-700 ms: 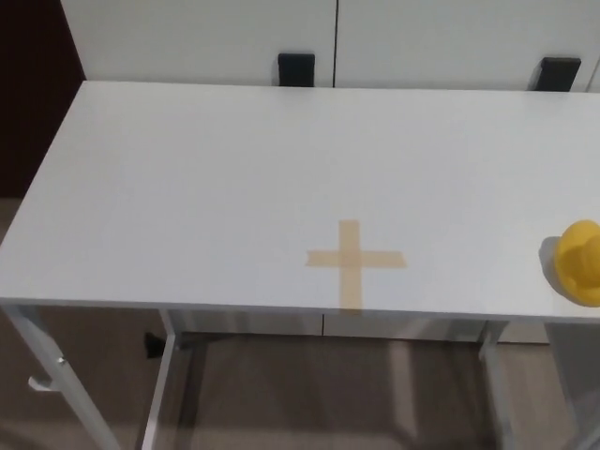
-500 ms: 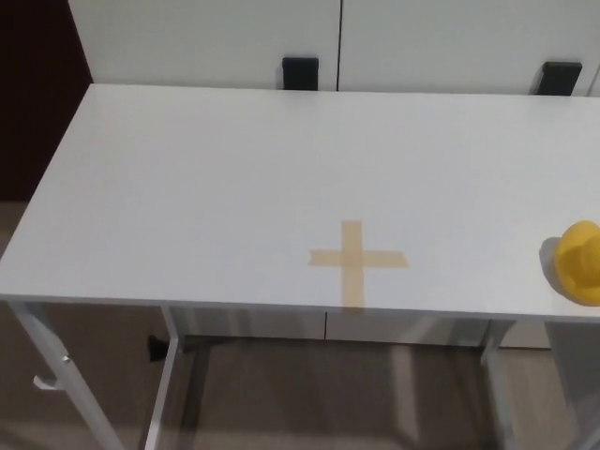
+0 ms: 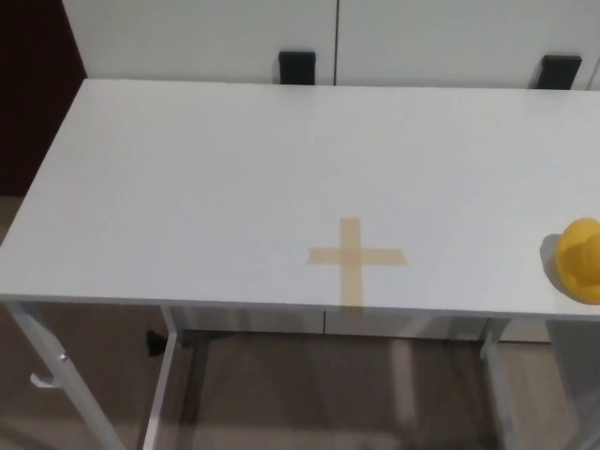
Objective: The robot uses its right hand to push the yellow duck toy to the center of the white desk.
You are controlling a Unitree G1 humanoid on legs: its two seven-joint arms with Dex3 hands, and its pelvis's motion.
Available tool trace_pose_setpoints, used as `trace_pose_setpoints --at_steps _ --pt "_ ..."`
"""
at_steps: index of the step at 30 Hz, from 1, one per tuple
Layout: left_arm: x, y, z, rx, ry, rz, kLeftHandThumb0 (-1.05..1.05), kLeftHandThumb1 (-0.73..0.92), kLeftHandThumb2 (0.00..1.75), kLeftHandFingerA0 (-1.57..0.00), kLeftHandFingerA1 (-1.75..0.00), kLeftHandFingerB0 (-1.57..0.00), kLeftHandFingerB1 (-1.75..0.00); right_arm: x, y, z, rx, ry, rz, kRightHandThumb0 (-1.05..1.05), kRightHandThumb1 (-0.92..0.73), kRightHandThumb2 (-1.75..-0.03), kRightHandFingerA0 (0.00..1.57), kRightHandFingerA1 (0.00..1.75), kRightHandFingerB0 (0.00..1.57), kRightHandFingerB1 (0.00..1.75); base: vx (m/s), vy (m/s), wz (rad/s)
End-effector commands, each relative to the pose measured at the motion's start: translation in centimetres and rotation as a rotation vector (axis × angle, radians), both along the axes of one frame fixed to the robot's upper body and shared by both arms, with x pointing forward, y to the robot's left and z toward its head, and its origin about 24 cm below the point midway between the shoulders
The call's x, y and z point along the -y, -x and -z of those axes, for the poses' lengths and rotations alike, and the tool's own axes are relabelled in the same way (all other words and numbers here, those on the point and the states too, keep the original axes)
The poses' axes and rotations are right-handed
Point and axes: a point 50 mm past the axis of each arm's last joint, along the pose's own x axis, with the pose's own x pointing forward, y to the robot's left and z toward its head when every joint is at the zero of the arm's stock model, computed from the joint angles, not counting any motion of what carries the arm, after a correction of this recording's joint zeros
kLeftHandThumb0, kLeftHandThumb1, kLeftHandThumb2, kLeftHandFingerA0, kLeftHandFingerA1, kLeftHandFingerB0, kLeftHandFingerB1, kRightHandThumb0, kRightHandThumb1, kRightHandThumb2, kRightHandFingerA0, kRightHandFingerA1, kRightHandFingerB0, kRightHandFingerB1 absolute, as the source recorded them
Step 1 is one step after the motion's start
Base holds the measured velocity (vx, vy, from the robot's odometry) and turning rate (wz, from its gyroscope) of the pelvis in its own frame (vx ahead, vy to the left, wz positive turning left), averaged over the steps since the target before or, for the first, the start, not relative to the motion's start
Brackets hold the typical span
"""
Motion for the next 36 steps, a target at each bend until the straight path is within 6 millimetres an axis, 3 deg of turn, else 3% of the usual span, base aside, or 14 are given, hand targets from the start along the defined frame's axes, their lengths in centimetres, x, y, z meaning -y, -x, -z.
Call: trace_pose_setpoints --at_steps 1,2,4,5,6,11,12,14,16,36 --pt "-0.6 0.5 -0.2 -0.031 0.018 -0.031 -0.31 0.56 0.79 -0.57 -0.89 -0.72 -0.84 -4.0 -3.9 -1.6 0.002 0.014 -0.187 -0.81 -0.92 -0.71 0.19 0.37 0.11 0.29 0.0 0.0 0.0" --pt "-0.6 0.5 -0.2 -0.031 0.017 -0.029 -0.35 0.56 0.74 -0.54 -0.89 -0.73 -0.84 -4.9 -4.8 -1.4 -0.028 0.012 -0.245 -0.75 -0.73 -1.13 0.05 0.48 0.03 0.38 0.0 0.0 0.0" --pt "-0.6 0.5 -0.2 -0.033 0.015 -0.023 -0.32 0.56 0.76 -0.52 -0.87 -0.71 -0.81 -6.0 -5.8 -1.0 -0.048 -0.006 -0.311 -0.86 -0.8 -1.17 0.08 0.48 0.02 0.41 0.0 0.0 0.0" --pt "-0.6 0.4 -0.3 -0.036 0.015 -0.019 -0.32 0.56 0.76 -0.52 -0.87 -0.71 -0.81 -6.7 -6.4 -0.8 -0.064 -0.015 -0.345 -0.86 -0.8 -1.17 0.08 0.48 0.02 0.41 0.0 0.0 0.0" --pt "-0.5 0.5 -0.2 -0.036 0.015 -0.02 -0.33 0.57 0.73 -0.59 -0.9 -0.72 -0.81 -7.3 -6.9 -0.5 -0.075 -0.014 -0.354 -0.83 -0.92 -0.73 0.19 0.4 0.15 0.31 0.0 0.0 0.0" --pt "-0.4 0.8 0.0 -0.032 0.027 -0.041 -0.32 0.56 0.76 -0.57 -0.91 -0.7 -0.8 -9.6 -8.3 0.7 -0.131 -0.012 -0.415 -0.84 -0.92 -0.74 0.19 0.39 0.13 0.31 0.0 0.0 0.0" --pt "-0.4 0.8 0.0 -0.034 0.025 -0.039 -0.32 0.56 0.78 -0.5 -0.86 -0.69 -0.79 -10.2 -8.5 1.1 -0.143 -0.025 -0.43 -0.81 -0.91 -0.73 0.2 0.38 0.12 0.3 0.0 0.0 0.0" --pt "-0.4 0.9 0.1 -0.038 0.023 -0.036 -0.32 0.56 0.76 -0.57 -0.92 -0.7 -0.84 -11.0 -8.8 1.9 -0.159 -0.037 -0.444 -0.81 -0.92 -0.73 0.21 0.39 0.13 0.31 0.0 0.0 0.0" --pt "-0.4 0.9 0.1 -0.042 0.019 -0.027 -0.32 0.56 0.75 -0.55 -0.89 -0.71 -0.81 -11.8 -8.9 2.9 -0.181 -0.046 -0.461 -0.83 -0.91 -0.73 0.21 0.39 0.12 0.31 0.0 0.0 0.0" --pt "-0.3 0.7 0.1 -0.043 0.018 -0.01 -0.31 0.55 0.79 -0.56 -0.89 -0.72 -0.78 -14.6 -8.8 8.6 -0.265 -0.219 -0.451 -0.85 -0.92 -0.75 0.22 0.43 0.12 0.32 0.0 0.0 0.0"
